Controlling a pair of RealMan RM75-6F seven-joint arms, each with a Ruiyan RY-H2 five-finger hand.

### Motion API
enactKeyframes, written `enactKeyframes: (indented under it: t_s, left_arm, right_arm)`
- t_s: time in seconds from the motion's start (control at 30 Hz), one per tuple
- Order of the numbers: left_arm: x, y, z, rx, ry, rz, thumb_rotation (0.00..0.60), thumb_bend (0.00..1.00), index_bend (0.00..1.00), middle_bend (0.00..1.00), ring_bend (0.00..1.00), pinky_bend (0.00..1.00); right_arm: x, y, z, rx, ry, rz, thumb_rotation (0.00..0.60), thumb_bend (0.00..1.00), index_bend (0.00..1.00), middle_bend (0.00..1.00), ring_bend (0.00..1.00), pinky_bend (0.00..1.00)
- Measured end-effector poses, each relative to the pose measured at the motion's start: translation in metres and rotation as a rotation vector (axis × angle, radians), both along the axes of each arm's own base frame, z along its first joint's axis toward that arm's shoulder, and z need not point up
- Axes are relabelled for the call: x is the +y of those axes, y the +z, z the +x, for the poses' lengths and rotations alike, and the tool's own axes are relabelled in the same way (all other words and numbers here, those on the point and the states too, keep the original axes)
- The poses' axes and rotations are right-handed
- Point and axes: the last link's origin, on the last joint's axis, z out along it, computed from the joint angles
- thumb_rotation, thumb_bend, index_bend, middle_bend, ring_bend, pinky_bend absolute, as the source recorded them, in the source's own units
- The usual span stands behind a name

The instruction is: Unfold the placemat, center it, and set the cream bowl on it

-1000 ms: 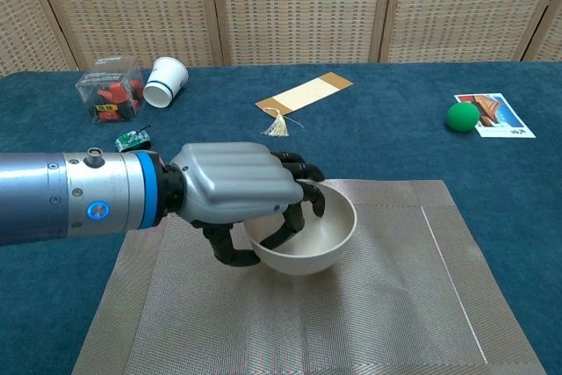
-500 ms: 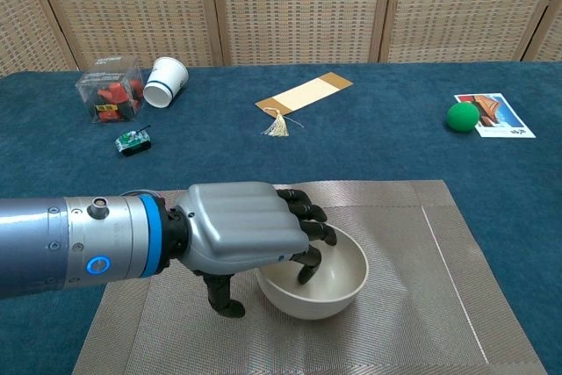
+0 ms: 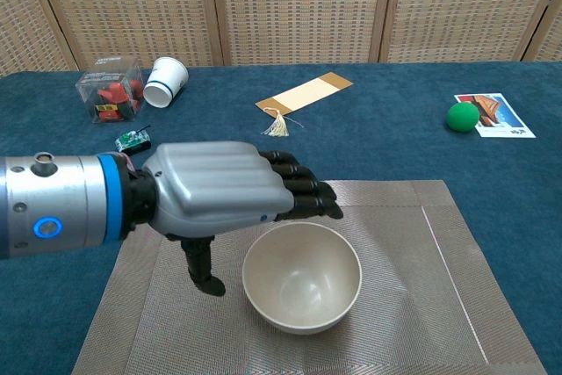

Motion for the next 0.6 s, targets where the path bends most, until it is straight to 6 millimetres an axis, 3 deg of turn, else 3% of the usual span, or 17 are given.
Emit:
enactKeyframes:
  t_s: [0.17, 0.33, 0.47, 0.6]
  left_arm:
    - [0.006, 0.029, 0.001, -0.052, 0.014, 0.061, 0.600, 0.03, 0.00, 0.00, 0.00, 0.00]
    - [0.017, 0.071, -0.005, -0.120, 0.056, 0.191, 0.600, 0.05, 0.00, 0.00, 0.00, 0.00]
    - [0.022, 0.102, -0.020, -0.164, 0.122, 0.328, 0.600, 0.05, 0.00, 0.00, 0.00, 0.00]
    - [0.019, 0.132, -0.051, -0.213, 0.258, 0.488, 0.600, 0.05, 0.00, 0.00, 0.00, 0.00]
  right_arm:
    - [0.001, 0.000, 0.002, 0.001, 0.006, 0.000, 0.600, 0.00, 0.08, 0.00, 0.00, 0.00]
    - [0.003, 0.001, 0.003, 0.001, 0.013, -0.006, 0.600, 0.00, 0.08, 0.00, 0.00, 0.00]
    - [0.004, 0.001, 0.004, 0.002, 0.017, -0.009, 0.600, 0.00, 0.08, 0.00, 0.00, 0.00]
    - [0.004, 0.002, 0.004, 0.013, 0.017, -0.016, 0.600, 0.00, 0.08, 0.00, 0.00, 0.00]
